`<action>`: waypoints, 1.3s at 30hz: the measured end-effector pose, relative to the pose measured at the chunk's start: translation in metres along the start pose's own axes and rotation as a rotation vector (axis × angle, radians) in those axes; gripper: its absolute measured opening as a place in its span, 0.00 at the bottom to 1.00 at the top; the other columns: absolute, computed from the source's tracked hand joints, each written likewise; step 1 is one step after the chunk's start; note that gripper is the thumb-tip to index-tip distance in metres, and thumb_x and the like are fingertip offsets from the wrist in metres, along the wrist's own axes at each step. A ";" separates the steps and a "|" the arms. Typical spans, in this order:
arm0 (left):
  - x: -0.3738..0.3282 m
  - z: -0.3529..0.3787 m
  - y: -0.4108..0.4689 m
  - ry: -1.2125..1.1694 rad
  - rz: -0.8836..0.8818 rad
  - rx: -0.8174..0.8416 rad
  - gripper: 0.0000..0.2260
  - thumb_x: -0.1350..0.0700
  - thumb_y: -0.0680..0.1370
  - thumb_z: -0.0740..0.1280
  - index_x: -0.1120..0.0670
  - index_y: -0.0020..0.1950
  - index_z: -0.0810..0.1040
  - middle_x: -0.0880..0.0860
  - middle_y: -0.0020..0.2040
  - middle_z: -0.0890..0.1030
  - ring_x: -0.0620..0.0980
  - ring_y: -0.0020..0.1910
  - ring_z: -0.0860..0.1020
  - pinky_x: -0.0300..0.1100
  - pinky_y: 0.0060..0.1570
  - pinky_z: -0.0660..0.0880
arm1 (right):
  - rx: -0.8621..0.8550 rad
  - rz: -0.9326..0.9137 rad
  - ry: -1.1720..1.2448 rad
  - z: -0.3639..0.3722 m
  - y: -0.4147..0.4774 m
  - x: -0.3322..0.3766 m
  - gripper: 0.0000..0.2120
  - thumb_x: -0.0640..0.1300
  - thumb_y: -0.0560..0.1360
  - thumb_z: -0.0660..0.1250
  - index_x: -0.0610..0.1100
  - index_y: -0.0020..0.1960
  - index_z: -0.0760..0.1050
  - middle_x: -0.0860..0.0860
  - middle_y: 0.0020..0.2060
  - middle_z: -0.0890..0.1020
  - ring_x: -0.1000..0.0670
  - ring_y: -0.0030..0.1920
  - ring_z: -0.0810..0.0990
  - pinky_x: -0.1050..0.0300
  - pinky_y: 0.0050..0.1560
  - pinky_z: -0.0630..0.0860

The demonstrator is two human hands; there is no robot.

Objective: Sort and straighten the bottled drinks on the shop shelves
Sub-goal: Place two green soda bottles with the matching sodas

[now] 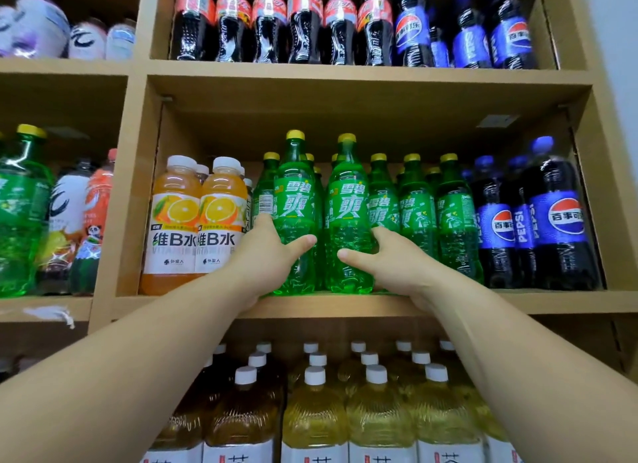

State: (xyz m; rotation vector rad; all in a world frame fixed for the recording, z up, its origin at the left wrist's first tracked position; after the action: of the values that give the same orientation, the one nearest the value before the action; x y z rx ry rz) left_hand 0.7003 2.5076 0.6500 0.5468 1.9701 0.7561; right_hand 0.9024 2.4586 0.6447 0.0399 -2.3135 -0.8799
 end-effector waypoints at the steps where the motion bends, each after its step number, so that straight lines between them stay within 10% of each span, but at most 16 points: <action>1: 0.000 -0.001 0.000 0.016 0.008 0.009 0.36 0.37 0.78 0.68 0.55 0.78 0.59 0.58 0.69 0.74 0.51 0.52 0.74 0.47 0.49 0.70 | 0.005 0.004 0.015 0.000 -0.001 -0.001 0.48 0.65 0.76 0.70 0.45 0.84 0.50 0.47 0.83 0.57 0.42 0.75 0.70 0.43 0.73 0.70; 7: 0.006 -0.001 -0.004 0.033 0.077 0.112 0.28 0.47 0.79 0.70 0.52 0.74 0.63 0.47 0.61 0.72 0.50 0.60 0.72 0.45 0.53 0.69 | 0.022 0.010 0.148 -0.006 -0.004 -0.011 0.42 0.53 0.76 0.75 0.43 0.82 0.59 0.43 0.75 0.70 0.45 0.66 0.77 0.45 0.65 0.79; 11: 0.008 0.000 0.001 0.115 0.102 0.111 0.39 0.44 0.78 0.71 0.53 0.82 0.55 0.53 0.81 0.63 0.54 0.78 0.63 0.52 0.73 0.66 | 0.007 -0.007 0.139 -0.005 0.001 -0.014 0.41 0.53 0.76 0.75 0.42 0.81 0.60 0.43 0.72 0.73 0.46 0.61 0.80 0.45 0.63 0.81; 20: 0.008 0.006 0.005 0.132 0.085 0.066 0.39 0.42 0.76 0.73 0.53 0.81 0.60 0.55 0.76 0.70 0.56 0.73 0.70 0.54 0.69 0.71 | -0.002 -0.046 0.074 0.005 0.014 -0.012 0.46 0.65 0.70 0.75 0.44 0.79 0.65 0.44 0.74 0.73 0.42 0.70 0.76 0.41 0.67 0.77; 31: 0.001 0.007 -0.005 0.227 0.112 0.054 0.44 0.44 0.80 0.69 0.56 0.84 0.44 0.58 0.77 0.69 0.56 0.73 0.70 0.46 0.64 0.70 | -0.037 -0.065 -0.113 0.006 0.003 -0.003 0.42 0.61 0.77 0.70 0.41 0.82 0.58 0.44 0.79 0.68 0.42 0.75 0.71 0.46 0.73 0.70; 39: -0.008 -0.024 -0.062 0.235 0.446 -0.155 0.34 0.48 0.82 0.66 0.52 0.83 0.54 0.52 0.74 0.72 0.49 0.71 0.72 0.46 0.69 0.70 | -0.503 -0.422 0.059 -0.003 -0.046 0.024 0.24 0.54 0.77 0.70 0.47 0.71 0.72 0.52 0.61 0.73 0.51 0.64 0.74 0.45 0.65 0.75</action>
State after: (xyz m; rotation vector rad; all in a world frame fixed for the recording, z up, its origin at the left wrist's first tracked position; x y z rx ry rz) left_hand 0.6781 2.4515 0.6204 0.8486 2.0013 1.2883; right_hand 0.8765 2.4158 0.6323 0.3413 -1.9953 -1.6269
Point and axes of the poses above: each hand's wrist, its own y-axis towards the middle knuckle, its own z-axis out of the palm, x = y × z, the point moved 5 cm from there along y, towards the middle knuckle
